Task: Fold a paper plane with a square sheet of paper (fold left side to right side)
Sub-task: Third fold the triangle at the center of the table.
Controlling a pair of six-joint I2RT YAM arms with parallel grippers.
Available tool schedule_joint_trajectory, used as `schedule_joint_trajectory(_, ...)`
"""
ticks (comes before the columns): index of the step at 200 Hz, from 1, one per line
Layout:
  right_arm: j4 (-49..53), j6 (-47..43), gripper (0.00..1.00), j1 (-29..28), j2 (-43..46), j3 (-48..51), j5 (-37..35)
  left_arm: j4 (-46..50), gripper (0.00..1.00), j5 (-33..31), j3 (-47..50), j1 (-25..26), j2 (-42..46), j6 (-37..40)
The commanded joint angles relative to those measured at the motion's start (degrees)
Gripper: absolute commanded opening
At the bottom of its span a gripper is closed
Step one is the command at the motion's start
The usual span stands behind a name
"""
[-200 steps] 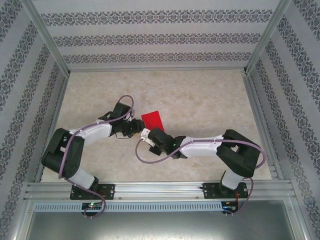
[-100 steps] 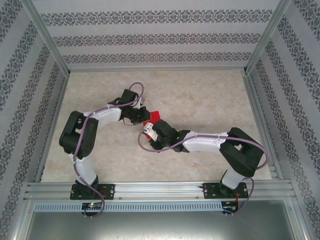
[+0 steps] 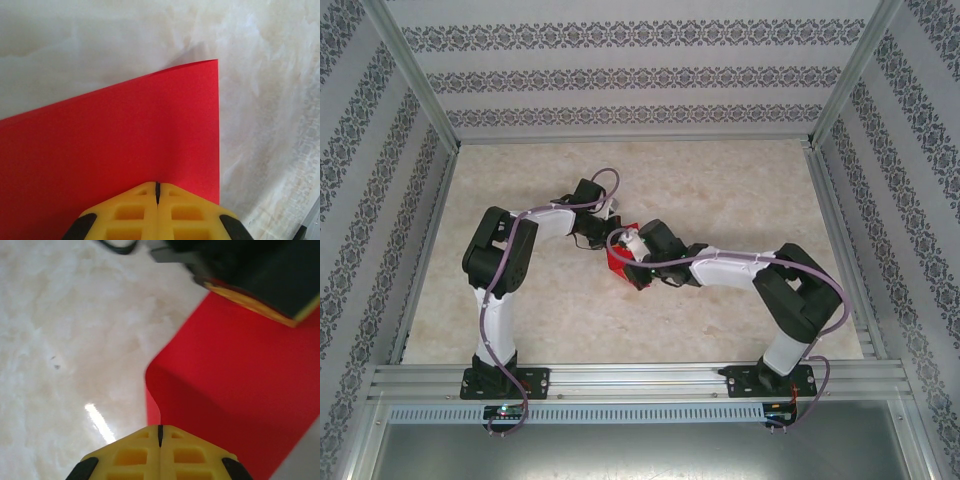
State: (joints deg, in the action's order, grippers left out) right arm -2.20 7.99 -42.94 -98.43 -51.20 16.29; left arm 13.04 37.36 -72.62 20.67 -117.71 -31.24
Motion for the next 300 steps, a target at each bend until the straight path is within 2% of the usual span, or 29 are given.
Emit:
schedule_joint_trajectory(1, -1.6, 5.2, 0.0, 3.0, -2.0, -1.2, 5.8, 2.7, 0.04, -0.6, 0.0, 0.6, -2.0, 2.2)
schedule_joint_trajectory(80, -2.6, 8.2, 0.0, 7.7, -5.6, -3.5, 7.2, 2.1, 0.02, -0.5, 0.9, 0.5, -1.5, 1.6)
schedule_joint_trajectory(300, -2.3, 10.0, 0.0, 9.3, -6.7, -1.1, 5.2, 2.4, 0.02, -0.8, 1.2, 0.5, -1.1, 1.6)
